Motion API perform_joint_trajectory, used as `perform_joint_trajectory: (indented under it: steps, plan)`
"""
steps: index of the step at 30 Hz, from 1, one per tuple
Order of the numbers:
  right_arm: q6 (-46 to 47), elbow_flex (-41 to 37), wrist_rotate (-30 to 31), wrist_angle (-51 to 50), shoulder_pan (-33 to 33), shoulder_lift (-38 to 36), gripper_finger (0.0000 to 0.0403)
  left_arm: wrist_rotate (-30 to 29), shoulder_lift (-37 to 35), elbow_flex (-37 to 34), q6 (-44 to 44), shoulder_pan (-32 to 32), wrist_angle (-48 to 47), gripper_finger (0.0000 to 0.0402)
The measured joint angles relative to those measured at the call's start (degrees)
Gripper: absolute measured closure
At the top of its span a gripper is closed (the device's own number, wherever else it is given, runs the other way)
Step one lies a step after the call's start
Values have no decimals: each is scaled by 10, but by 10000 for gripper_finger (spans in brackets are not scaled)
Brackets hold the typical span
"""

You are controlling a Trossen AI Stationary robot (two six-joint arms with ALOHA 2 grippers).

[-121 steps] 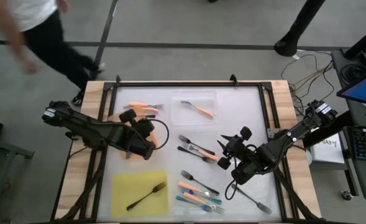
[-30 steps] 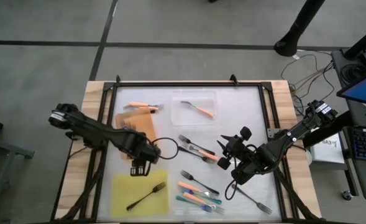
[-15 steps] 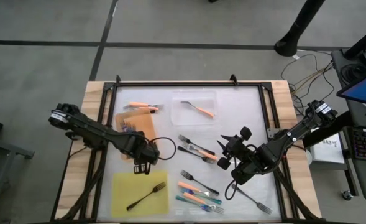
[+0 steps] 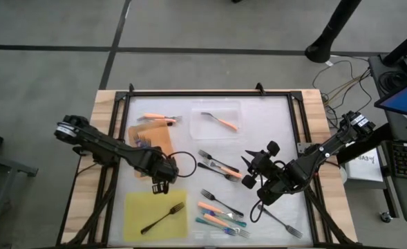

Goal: Sort silverware by color (type)
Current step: Adjust the orange bin to the left side of the table

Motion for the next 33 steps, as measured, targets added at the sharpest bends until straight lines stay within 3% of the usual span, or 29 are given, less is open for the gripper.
perform_joint_trajectory:
  steps: [8, 16, 24, 28, 33]
  plan:
    - [0, 0, 0, 0, 0, 0, 287, 0, 18, -14, -9, 16, 11, 311]
    - [0, 0, -9, 0, 0, 0, 287, 2, 36, 7, -102, 23, 17, 395]
    - [-1, -5, -9, -1, 0, 0, 287, -22, 42, 52, -168, 23, 16, 401]
    - [-1, -11, -14, -3, 0, 0, 287, -56, 42, 93, -235, 23, 15, 401]
    - [0, -18, -15, -2, 0, 0, 287, -55, 56, 149, -283, 31, 14, 401]
